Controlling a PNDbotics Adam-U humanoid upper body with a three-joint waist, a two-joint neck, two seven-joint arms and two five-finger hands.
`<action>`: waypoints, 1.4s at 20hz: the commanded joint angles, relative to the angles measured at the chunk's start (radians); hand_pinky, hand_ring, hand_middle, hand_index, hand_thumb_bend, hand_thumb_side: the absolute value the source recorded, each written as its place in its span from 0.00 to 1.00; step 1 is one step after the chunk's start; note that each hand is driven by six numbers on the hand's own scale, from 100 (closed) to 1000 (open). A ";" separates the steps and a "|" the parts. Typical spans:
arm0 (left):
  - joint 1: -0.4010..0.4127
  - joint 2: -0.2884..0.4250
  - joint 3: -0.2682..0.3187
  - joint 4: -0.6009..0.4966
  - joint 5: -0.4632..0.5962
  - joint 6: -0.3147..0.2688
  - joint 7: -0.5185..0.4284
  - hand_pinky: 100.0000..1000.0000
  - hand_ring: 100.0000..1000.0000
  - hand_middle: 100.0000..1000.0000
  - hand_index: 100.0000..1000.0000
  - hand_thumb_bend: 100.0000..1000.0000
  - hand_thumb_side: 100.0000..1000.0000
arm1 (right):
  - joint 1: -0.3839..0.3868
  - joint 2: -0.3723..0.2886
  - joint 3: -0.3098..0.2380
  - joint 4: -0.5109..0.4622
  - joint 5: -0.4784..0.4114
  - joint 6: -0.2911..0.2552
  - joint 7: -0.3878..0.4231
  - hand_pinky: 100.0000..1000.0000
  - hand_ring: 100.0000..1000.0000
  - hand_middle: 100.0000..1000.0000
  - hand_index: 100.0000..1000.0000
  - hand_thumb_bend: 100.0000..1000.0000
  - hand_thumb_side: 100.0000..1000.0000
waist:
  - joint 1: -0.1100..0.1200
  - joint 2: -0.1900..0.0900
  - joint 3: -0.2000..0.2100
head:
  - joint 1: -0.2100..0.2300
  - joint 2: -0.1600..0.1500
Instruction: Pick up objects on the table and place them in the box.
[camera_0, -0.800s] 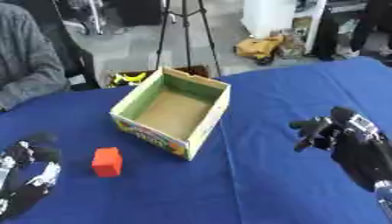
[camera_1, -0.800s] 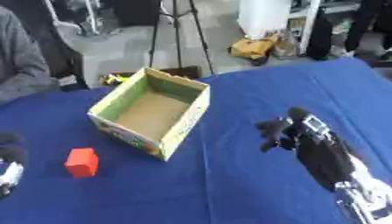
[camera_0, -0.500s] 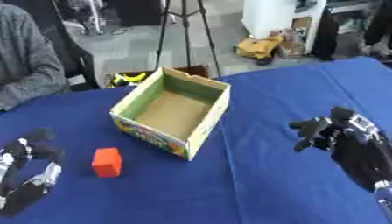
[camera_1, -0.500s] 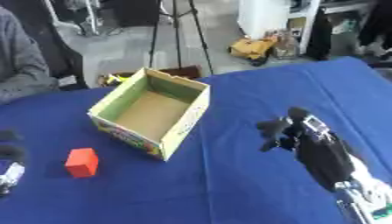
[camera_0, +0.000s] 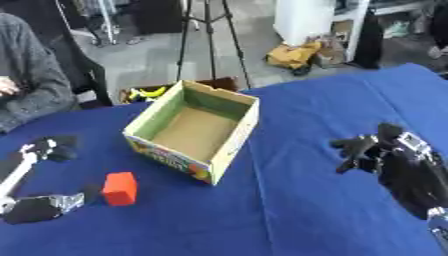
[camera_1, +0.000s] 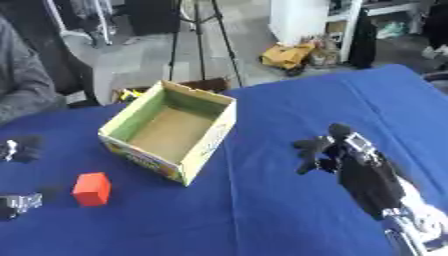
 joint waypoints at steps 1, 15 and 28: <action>-0.062 0.114 -0.052 0.065 -0.050 -0.035 -0.049 0.72 0.70 0.72 0.88 0.67 0.41 | -0.010 -0.024 0.002 -0.017 0.001 0.001 0.004 0.55 0.84 0.50 0.49 0.00 0.96 | -0.003 -0.010 -0.006 | 0.005 -0.006; -0.285 0.088 -0.119 0.368 -0.253 -0.236 -0.256 0.71 0.69 0.70 0.86 0.69 0.45 | -0.012 -0.024 0.012 -0.014 -0.001 0.006 0.016 0.55 0.84 0.50 0.49 0.00 0.96 | 0.001 -0.016 -0.028 | 0.015 -0.001; -0.341 -0.018 -0.083 0.421 -0.294 -0.242 -0.392 0.71 0.68 0.70 0.86 0.62 0.39 | -0.013 -0.021 0.012 -0.015 0.000 0.005 0.017 0.55 0.83 0.50 0.49 0.00 0.97 | -0.001 -0.012 -0.037 | 0.021 -0.003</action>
